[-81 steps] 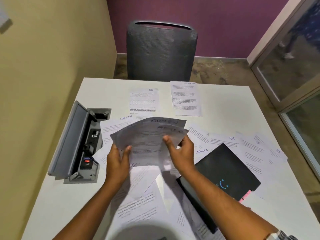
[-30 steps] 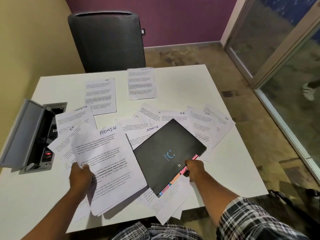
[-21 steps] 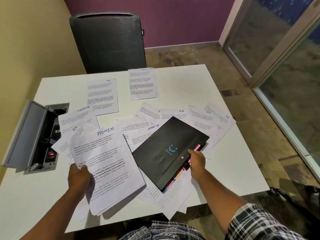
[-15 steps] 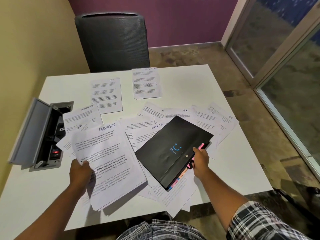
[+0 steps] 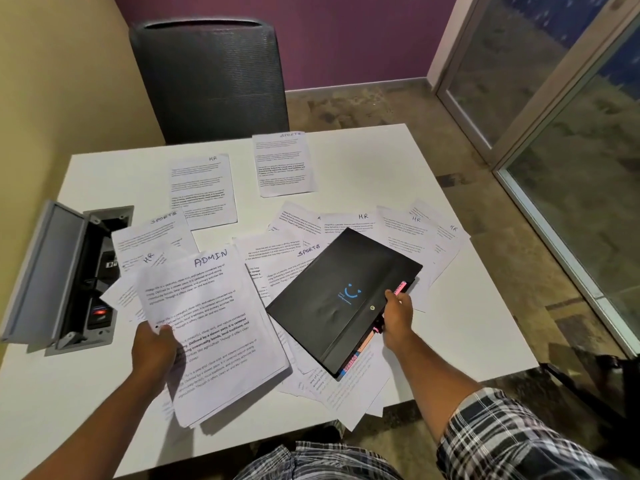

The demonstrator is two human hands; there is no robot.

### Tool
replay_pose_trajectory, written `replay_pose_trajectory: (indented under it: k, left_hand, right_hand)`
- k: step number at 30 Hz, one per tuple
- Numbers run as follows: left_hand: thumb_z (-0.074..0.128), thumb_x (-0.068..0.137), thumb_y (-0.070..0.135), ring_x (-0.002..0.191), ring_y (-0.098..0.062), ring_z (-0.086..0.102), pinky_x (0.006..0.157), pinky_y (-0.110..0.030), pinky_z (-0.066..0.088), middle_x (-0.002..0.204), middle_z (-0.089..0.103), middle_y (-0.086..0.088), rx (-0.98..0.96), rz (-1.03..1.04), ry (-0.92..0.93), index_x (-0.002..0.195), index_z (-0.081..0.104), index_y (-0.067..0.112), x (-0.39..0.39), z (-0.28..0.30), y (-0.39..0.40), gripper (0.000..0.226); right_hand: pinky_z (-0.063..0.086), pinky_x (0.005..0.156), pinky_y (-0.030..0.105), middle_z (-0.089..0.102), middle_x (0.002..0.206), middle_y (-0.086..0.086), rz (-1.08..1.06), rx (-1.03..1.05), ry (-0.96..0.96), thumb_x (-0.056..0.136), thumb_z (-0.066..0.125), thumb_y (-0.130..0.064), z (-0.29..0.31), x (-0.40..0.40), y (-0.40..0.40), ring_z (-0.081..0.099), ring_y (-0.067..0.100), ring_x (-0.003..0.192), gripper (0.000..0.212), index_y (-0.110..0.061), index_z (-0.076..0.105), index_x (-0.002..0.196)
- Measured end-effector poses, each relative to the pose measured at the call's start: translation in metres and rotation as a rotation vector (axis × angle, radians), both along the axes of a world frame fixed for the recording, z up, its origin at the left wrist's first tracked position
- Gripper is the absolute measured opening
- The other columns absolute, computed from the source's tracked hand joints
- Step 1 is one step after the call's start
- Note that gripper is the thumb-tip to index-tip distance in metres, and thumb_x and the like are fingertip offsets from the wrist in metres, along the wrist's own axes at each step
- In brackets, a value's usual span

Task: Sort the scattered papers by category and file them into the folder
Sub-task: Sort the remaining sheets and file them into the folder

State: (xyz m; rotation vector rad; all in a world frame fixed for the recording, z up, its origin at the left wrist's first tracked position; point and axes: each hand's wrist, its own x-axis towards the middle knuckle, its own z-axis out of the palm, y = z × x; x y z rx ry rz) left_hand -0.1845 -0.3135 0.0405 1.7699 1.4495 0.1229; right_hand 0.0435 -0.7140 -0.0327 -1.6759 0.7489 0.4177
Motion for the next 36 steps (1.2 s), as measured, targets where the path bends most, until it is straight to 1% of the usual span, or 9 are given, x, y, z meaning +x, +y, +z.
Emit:
replay_pose_trajectory:
  k: [10,14,18,21,25,28,29,32,36]
  left_hand:
    - [0.048,0.097,0.014,0.097,-0.047,0.060,0.081,-0.050,0.049,0.109,0.061,-0.028,-0.009,-0.017,-0.003,0.119,0.051,0.001,0.004,0.008,-0.002,0.026]
    - [0.047,0.098,0.013,0.100,-0.047,0.059,0.086,-0.053,0.049,0.113,0.061,-0.028,-0.014,-0.008,0.000,0.122,0.050,0.001,0.008,0.012,-0.002,0.027]
    - [0.046,0.100,0.011,0.098,-0.043,0.057,0.081,-0.046,0.044,0.113,0.059,-0.027,-0.004,0.000,-0.028,0.124,0.049,-0.002,0.009,0.015,-0.006,0.027]
    - [0.047,0.100,0.009,0.095,-0.042,0.057,0.080,-0.045,0.044,0.110,0.059,-0.028,0.009,-0.006,-0.037,0.121,0.051,-0.001,0.010,0.016,-0.007,0.024]
    - [0.048,0.099,0.009,0.100,-0.044,0.058,0.085,-0.048,0.046,0.112,0.059,-0.029,0.004,0.001,-0.031,0.121,0.052,0.000,0.012,0.018,-0.005,0.024]
    - [0.048,0.099,0.009,0.099,-0.042,0.057,0.082,-0.045,0.044,0.110,0.059,-0.025,0.001,0.020,-0.031,0.123,0.051,-0.001,0.011,0.021,-0.005,0.026]
    - [0.047,0.100,0.008,0.098,-0.041,0.056,0.081,-0.043,0.042,0.108,0.057,-0.023,0.002,0.018,-0.033,0.124,0.050,-0.001,0.011,0.022,-0.006,0.026]
    - [0.048,0.100,0.009,0.102,-0.042,0.056,0.084,-0.044,0.043,0.115,0.058,-0.026,-0.002,0.025,-0.040,0.126,0.049,-0.001,0.010,0.022,-0.004,0.028]
    - [0.048,0.100,0.010,0.103,-0.043,0.056,0.087,-0.047,0.044,0.118,0.058,-0.028,-0.023,0.028,-0.028,0.128,0.048,-0.001,0.013,0.019,-0.002,0.029]
  right_hand:
    - [0.057,0.089,0.056,0.065,0.093,0.010,0.002,-0.077,-0.042,0.096,0.059,-0.036,0.037,-0.006,0.016,0.066,0.038,0.095,0.012,-0.027,0.051,0.092]
    - [0.060,0.087,0.051,0.070,0.103,0.009,0.080,-0.120,0.000,0.091,0.069,-0.041,0.039,-0.005,0.018,0.069,0.033,0.092,0.030,-0.018,0.058,0.108]
    - [0.046,0.060,0.028,0.067,0.094,0.012,0.185,-0.194,0.054,0.095,0.069,-0.034,0.047,-0.002,0.020,0.061,0.030,0.084,0.033,-0.001,0.062,0.096]
    - [0.042,0.060,0.028,0.063,0.090,0.009,0.230,-0.209,-0.003,0.098,0.066,-0.027,0.045,0.001,0.023,0.063,0.033,0.089,0.026,-0.002,0.059,0.096]
    - [0.058,0.081,0.037,0.062,0.115,0.012,0.182,-0.072,-0.014,0.101,0.060,-0.024,0.044,0.003,0.031,0.066,0.031,0.102,0.041,-0.009,0.048,0.137]
    - [0.049,0.045,0.024,0.055,0.081,0.009,0.109,0.103,-0.041,0.101,0.060,-0.017,0.054,0.003,0.032,0.057,0.011,0.052,0.018,-0.012,0.051,0.116]
    - [0.049,0.043,0.023,0.057,0.078,0.008,0.081,0.154,-0.053,0.100,0.061,-0.015,0.055,0.004,0.030,0.057,0.010,0.051,0.014,-0.013,0.052,0.111]
    - [0.061,0.063,0.032,0.072,0.103,0.014,0.002,0.386,-0.063,0.099,0.065,-0.013,0.064,0.010,0.026,0.074,0.023,0.081,0.025,-0.014,0.057,0.122]
    - [0.061,0.069,0.032,0.070,0.109,0.017,-0.071,0.560,-0.156,0.087,0.078,-0.022,0.083,0.028,0.019,0.072,0.023,0.087,0.037,-0.012,0.060,0.118]
